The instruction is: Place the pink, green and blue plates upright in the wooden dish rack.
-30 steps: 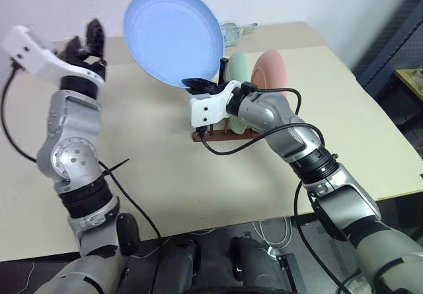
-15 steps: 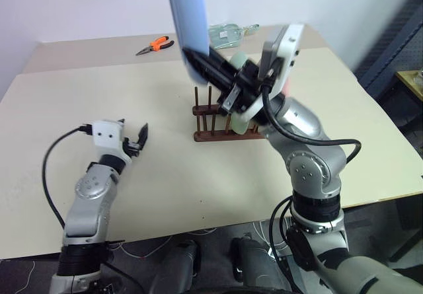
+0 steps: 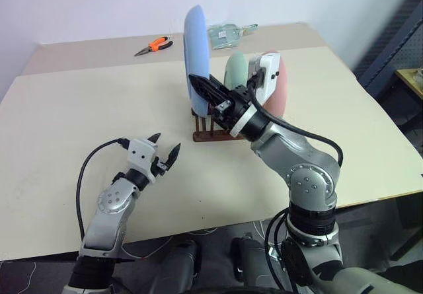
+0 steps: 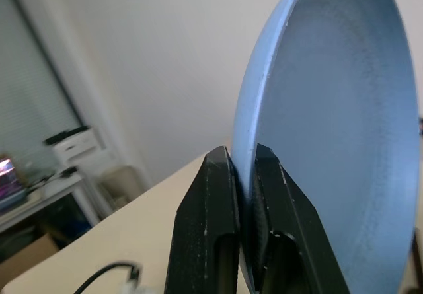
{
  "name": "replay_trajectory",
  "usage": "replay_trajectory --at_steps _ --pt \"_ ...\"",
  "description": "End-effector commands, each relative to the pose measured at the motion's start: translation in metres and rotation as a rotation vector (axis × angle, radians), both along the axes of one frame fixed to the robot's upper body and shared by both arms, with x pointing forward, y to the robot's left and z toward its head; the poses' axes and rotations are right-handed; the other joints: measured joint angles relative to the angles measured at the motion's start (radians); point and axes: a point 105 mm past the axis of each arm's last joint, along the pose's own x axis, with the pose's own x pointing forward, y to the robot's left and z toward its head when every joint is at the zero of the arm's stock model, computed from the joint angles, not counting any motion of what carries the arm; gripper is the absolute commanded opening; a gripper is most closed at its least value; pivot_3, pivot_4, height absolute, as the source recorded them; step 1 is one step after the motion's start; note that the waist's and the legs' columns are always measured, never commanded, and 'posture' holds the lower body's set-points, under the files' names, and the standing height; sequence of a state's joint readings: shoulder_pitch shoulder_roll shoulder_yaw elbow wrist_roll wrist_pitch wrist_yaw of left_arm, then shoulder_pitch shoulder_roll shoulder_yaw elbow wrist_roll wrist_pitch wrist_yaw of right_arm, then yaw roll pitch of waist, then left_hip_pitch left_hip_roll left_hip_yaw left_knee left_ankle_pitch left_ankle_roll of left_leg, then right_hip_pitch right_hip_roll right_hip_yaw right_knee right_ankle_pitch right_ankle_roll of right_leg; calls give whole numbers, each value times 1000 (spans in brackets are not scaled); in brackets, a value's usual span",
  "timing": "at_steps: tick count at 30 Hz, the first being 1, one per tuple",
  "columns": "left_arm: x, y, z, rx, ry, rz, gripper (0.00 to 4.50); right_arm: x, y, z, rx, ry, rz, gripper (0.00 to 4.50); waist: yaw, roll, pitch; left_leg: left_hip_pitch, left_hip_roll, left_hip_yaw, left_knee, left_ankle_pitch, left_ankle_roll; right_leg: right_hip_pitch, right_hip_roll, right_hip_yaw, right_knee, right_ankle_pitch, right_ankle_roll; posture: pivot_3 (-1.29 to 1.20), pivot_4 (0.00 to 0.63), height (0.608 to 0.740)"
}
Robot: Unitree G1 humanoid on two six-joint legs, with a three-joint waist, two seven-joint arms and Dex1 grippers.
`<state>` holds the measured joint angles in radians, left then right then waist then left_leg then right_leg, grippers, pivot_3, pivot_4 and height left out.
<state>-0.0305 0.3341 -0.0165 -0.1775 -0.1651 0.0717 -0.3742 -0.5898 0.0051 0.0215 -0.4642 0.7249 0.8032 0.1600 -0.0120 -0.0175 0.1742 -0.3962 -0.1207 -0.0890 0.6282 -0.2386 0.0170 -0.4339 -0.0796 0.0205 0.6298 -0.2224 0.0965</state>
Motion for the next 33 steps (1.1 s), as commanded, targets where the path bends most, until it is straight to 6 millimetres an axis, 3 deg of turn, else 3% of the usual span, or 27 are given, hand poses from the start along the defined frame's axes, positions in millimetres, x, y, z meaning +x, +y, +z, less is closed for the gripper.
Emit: replay_trajectory --at_steps 1,11,14,17,28,33 --pt "-4 -4 14 -5 -56 -28 3309 1 0 11 28 -10 -2 0 0 0 0 0 0 0 0 0 0 0 0 0 0 0 0 0 150 740" --pt "-7 -11 16 -13 -55 -69 3309 19 0 -3 10 121 -15 0 -1 0 0 0 0 0 0 0 0 0 0 0 0 0 0 0 150 740" --pt "-7 -12 15 -11 -54 -71 3347 21 0 -3 1 121 -20 1067 -1 0 0 0 0 0 0 0 0 0 0 0 0 0 0 0 150 740" --pt "-7 -13 14 -11 -52 -75 3347 25 -1 3 -43 55 -62 2432 -1 0 0 0 0 0 0 0 0 0 0 0 0 0 0 0 150 740" --pt "-7 -18 12 -17 -46 -87 3347 34 -7 36 -200 -218 -156 2432 -1 1 0 0 0 0 0 0 0 0 0 0 0 0 0 0 150 740" --pt "-6 -19 11 -19 -44 -86 3347 35 -18 54 -269 -349 -207 2432 0 1 0 0 0 0 0 0 0 0 0 -1 0 0 0 0 150 740"
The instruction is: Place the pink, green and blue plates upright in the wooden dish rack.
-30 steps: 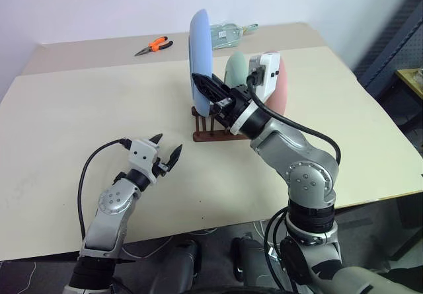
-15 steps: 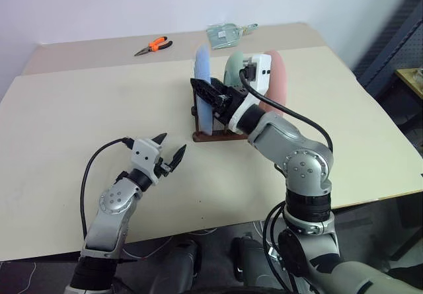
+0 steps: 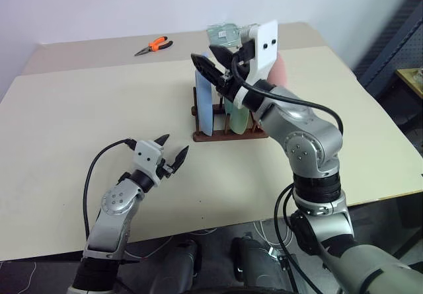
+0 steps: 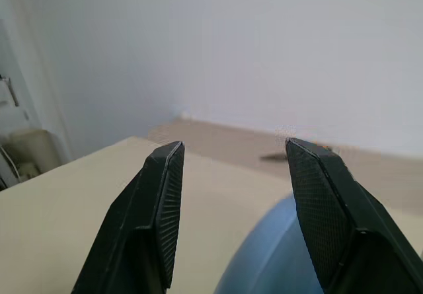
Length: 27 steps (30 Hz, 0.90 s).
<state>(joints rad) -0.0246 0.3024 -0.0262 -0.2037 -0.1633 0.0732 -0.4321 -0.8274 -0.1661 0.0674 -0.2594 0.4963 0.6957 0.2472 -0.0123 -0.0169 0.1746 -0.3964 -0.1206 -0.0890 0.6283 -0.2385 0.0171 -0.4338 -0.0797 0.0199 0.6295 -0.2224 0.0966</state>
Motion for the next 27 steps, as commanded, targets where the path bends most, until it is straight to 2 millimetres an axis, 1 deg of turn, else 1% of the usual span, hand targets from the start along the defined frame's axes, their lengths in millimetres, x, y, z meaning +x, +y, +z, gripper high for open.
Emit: replay_trajectory --at_steps 1,2,3,4,6,8,9,10,11,12,13,14,15,17,18,20,23,27 --pt "-1 -5 8 2 -39 -12 3347 -5 -12 26 -53 -173 -47 2432 2 0 0 0 0 0 0 0 0 0 0 0 0 0 0 0 150 740" --pt "-1 -4 9 5 -41 -6 3347 -4 -24 31 -68 -212 -78 2432 3 0 0 0 0 0 0 0 0 0 0 0 0 0 0 0 150 740" --pt "-1 -1 9 11 -46 8 3347 -4 -40 37 -71 -247 -107 2432 4 0 0 0 0 0 1 0 0 1 0 0 -1 0 0 0 150 740" --pt "0 6 10 17 -51 32 3347 -4 -63 43 -81 -279 -155 2432 4 0 0 0 0 0 1 0 0 1 0 -1 -1 0 0 0 150 740" --pt "2 14 11 26 -56 65 3347 -4 -96 48 -102 -309 -220 2432 12 -1 0 -1 0 0 1 0 1 1 -1 -1 -1 0 0 0 150 740" --pt "5 34 8 61 -54 124 3347 -2 -159 36 -175 -263 -373 2432 24 -1 0 -1 0 0 1 -1 1 2 -1 -1 -3 0 0 0 150 740" --pt "6 39 8 72 -54 141 3347 -3 -179 31 -205 -246 -422 2432 29 -1 0 -1 0 0 1 -1 2 3 -1 -2 -4 0 0 0 150 740" --pt "8 47 6 83 -52 161 3347 -3 -200 18 -228 -195 -465 2432 29 -1 0 -1 0 -1 1 -1 2 4 -1 -3 -6 0 0 0 150 740" --pt "9 50 6 88 -52 170 3347 -4 -211 9 -239 -163 -484 2432 28 0 0 -1 1 -2 1 -1 2 5 -1 -4 -8 0 0 0 150 740" --pt "11 55 4 94 -48 180 3347 -5 -224 -7 -263 -121 -510 2432 27 0 0 -1 1 -1 0 -2 3 6 -1 -4 -10 0 0 0 150 740" --pt "12 57 3 98 -46 186 3347 -6 -232 -17 -281 -94 -526 2432 22 1 0 -1 1 -1 0 -2 3 6 -1 -3 -10 0 0 0 150 740" --pt "13 59 2 103 -46 189 3347 -6 -239 -27 -285 -65 -540 2432 20 3 0 0 2 1 1 -2 4 6 -1 -2 -10 0 0 0 150 740" --pt "13 61 0 106 -41 196 3347 -6 -247 -41 -292 -23 -555 2432 17 4 0 0 2 3 1 -2 4 5 -1 -2 -10 0 0 0 150 740" --pt "13 65 -5 110 -30 203 3347 -8 -253 -74 -313 62 -547 2432 18 4 0 1 3 5 1 -2 4 5 -1 -1 -10 0 0 0 150 740" --pt "13 64 -5 111 -28 201 3347 -8 -256 -84 -322 89 -544 2432 18 4 0 1 4 5 1 -2 4 6 -1 -2 -10 0 0 0 150 740" --pt "10 63 -6 114 -20 193 3347 -11 -248 -105 -344 129 -490 2432 20 5 0 1 4 5 1 -2 4 6 -1 -2 -10 0 0 0 150 740" --pt "4 63 -9 114 -4 194 3347 -11 -243 -121 -359 155 -457 2432 20 5 1 1 4 5 1 -2 4 6 -1 -1 -10 0 0 0 150 740" --pt "-1 63 -12 122 10 196 3347 -8 -238 -135 -390 171 -435 2432 25 6 1 1 4 5 1 -3 4 6 -1 -2 -11 0 0 0 150 740"
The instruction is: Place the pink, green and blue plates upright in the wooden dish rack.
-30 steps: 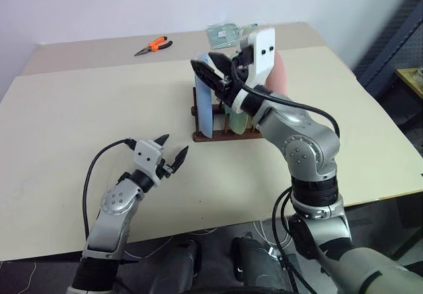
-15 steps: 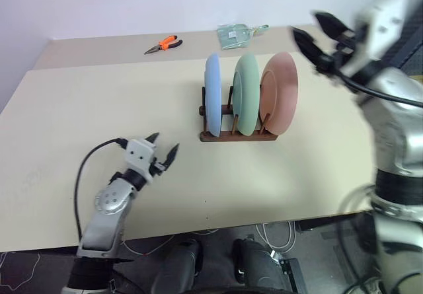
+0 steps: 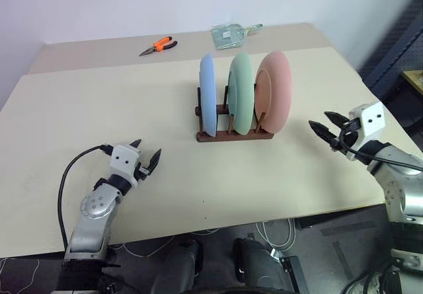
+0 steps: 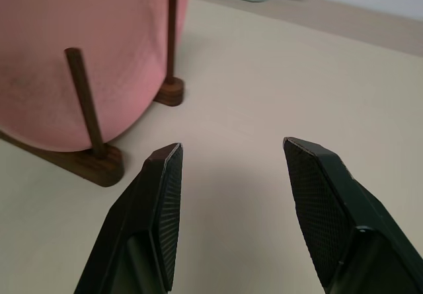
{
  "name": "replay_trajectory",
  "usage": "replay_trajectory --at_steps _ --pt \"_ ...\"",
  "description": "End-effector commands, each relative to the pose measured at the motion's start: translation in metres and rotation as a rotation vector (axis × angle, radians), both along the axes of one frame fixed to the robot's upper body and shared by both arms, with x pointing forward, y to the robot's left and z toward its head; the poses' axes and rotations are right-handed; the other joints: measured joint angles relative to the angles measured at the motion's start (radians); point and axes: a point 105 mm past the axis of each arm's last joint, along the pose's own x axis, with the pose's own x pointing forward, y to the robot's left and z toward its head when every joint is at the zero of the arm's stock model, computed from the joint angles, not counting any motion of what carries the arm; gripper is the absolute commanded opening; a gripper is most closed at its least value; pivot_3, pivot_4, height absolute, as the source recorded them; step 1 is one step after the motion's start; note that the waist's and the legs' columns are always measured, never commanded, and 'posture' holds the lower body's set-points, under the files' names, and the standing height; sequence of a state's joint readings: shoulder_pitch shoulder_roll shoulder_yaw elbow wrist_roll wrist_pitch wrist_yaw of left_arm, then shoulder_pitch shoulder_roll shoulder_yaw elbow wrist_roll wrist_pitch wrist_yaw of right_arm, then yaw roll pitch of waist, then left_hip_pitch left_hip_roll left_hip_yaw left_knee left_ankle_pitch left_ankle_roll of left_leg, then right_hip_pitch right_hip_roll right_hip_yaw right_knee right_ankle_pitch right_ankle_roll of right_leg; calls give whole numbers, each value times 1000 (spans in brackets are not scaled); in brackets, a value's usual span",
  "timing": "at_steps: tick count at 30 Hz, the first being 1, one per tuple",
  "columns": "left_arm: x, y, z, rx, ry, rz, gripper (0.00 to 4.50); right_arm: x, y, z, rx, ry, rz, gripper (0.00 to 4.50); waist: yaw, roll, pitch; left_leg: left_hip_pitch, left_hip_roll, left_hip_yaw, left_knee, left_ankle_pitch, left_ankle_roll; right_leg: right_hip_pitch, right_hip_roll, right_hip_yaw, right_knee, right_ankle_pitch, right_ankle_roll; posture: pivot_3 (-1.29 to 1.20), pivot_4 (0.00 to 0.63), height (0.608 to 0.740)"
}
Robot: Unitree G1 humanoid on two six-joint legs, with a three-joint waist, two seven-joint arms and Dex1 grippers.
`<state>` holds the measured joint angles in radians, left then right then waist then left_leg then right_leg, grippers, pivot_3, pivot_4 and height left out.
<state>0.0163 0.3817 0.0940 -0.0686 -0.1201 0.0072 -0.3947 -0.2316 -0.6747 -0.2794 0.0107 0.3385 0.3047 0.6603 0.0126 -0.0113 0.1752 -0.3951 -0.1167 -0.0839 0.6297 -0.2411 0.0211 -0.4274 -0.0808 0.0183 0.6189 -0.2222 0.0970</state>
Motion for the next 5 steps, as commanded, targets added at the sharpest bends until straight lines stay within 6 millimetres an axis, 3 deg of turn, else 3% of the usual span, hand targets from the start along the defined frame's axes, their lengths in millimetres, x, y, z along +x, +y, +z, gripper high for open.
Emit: replay_trajectory --at_steps 1,5 --pt "-4 0 13 12 -41 -2 3347 2 5 1 -33 -29 29 2432 1 0 0 0 0 0 0 0 0 0 0 0 0 0 0 0 150 740" --pt "-5 -1 13 9 -40 14 3347 9 6 -4 -35 -28 36 2432 2 0 0 0 0 0 0 0 0 1 0 0 -1 0 0 0 150 740"
